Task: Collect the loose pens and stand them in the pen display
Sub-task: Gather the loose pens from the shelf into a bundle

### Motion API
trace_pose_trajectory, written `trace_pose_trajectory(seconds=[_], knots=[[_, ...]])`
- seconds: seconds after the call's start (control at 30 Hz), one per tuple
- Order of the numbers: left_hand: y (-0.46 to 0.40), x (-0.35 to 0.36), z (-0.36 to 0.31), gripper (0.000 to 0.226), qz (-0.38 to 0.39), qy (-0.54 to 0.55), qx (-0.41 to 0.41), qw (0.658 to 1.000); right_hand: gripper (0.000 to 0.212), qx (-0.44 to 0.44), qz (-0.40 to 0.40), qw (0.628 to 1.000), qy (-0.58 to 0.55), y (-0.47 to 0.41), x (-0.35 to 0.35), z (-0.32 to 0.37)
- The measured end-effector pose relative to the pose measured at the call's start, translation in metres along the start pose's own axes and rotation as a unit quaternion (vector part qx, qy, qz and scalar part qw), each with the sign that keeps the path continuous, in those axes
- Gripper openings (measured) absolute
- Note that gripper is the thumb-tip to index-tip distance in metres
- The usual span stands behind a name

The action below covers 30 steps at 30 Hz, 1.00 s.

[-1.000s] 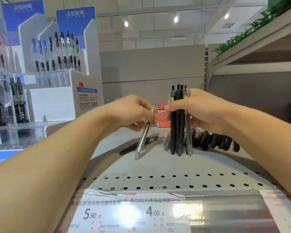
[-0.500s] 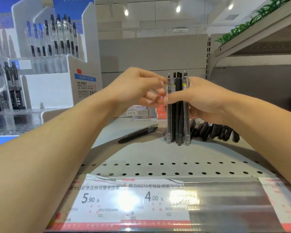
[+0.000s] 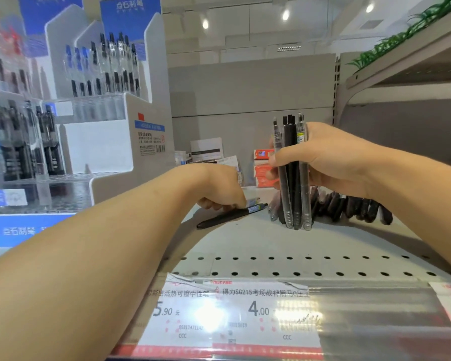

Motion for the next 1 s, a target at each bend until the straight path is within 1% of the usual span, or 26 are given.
trace_pose_trajectory(seconds=[0.1,0.17,0.2,0.23,0.3,0.33,0.37,0.4,0.47,0.5,0.53,0.6,0.67,0.73,0.77,0.83,0.87,0.9,0.93,1.0], knots=[[0.011,-0.008,0.0,0.023,-0.045,0.032,-0.004,0.998,0.022,0.002,-0.003,1.0,0.003,-0.001,-0.002,0.0],[0.02,-0.018,-0.002,0.022,-0.107,0.075,0.021,0.991,0.02,0.009,-0.007,1.0,-0.001,-0.003,-0.002,-0.001],[0.024,-0.024,-0.003,0.021,-0.14,0.108,0.051,0.983,0.017,0.01,-0.008,1.0,-0.001,-0.004,-0.003,-0.001],[0.028,-0.028,-0.007,0.019,-0.164,0.148,0.089,0.971,0.018,0.01,-0.009,1.0,-0.001,-0.004,-0.003,-0.002],[0.037,-0.032,-0.018,0.015,-0.179,0.228,0.159,0.944,0.035,0.013,-0.017,1.0,0.0,-0.005,-0.005,-0.003],[0.04,-0.032,-0.023,0.014,-0.182,0.255,0.179,0.932,0.038,0.015,-0.02,1.0,-0.005,-0.006,-0.005,-0.003],[0.041,-0.03,-0.027,0.013,-0.185,0.269,0.188,0.926,0.036,0.016,-0.021,1.0,-0.012,-0.006,-0.005,-0.003],[0.042,-0.028,-0.03,0.011,-0.187,0.273,0.192,0.924,0.029,0.016,-0.022,0.999,-0.018,-0.007,-0.006,-0.004],[0.042,-0.024,-0.034,0.005,-0.182,0.273,0.196,0.924,0.009,0.01,-0.027,0.999,-0.016,-0.008,-0.004,-0.004],[0.042,-0.022,-0.037,0.004,-0.177,0.27,0.201,0.925,0.005,0.007,-0.032,0.999,-0.007,-0.008,-0.003,-0.005],[0.042,-0.021,-0.038,0.006,-0.173,0.26,0.207,0.927,0.006,0.004,-0.038,0.999,0.0,-0.008,-0.002,-0.005],[0.041,-0.021,-0.042,0.009,-0.176,0.215,0.22,0.935,0.018,0.005,-0.05,0.999,0.006,-0.007,0.0,-0.006],[0.042,-0.022,-0.045,0.011,-0.185,0.171,0.23,0.94,0.022,-0.001,-0.052,0.999,0.008,-0.007,0.001,-0.006],[0.042,-0.024,-0.044,0.012,-0.192,0.157,0.233,0.94,0.014,-0.009,-0.046,0.999,0.01,-0.008,0.002,-0.006],[0.042,-0.025,-0.042,0.012,-0.196,0.154,0.229,0.941,0.009,-0.01,-0.046,0.999,0.008,-0.009,0.001,-0.006],[0.04,-0.027,-0.035,0.016,-0.208,0.118,0.202,0.95,0.019,-0.004,-0.047,0.999,-0.008,-0.009,-0.001,-0.007],[0.038,-0.027,-0.032,0.018,-0.203,0.076,0.181,0.959,0.023,0.002,-0.045,0.999,-0.019,-0.009,-0.002,-0.006],[0.035,-0.026,-0.028,0.019,-0.179,0.03,0.157,0.971,0.024,0.006,-0.042,0.999,-0.025,-0.008,-0.002,-0.005],[0.033,-0.023,-0.025,0.022,-0.139,-0.007,0.134,0.981,0.022,0.008,-0.039,0.999,-0.026,-0.008,-0.001,-0.005],[0.028,-0.013,-0.021,0.028,-0.052,-0.044,0.097,0.993,0.019,0.011,-0.038,0.999,-0.027,-0.007,0.0,-0.005]])
Point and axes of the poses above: each hand's wrist, its own y-axis away from the middle knuckle, its own x-axis out of the palm, z = x × y, the point moved 2 cm from there along -y, towards the middle knuckle, and after that the axes turned 15 degrees about x, right-handed, at the moved point
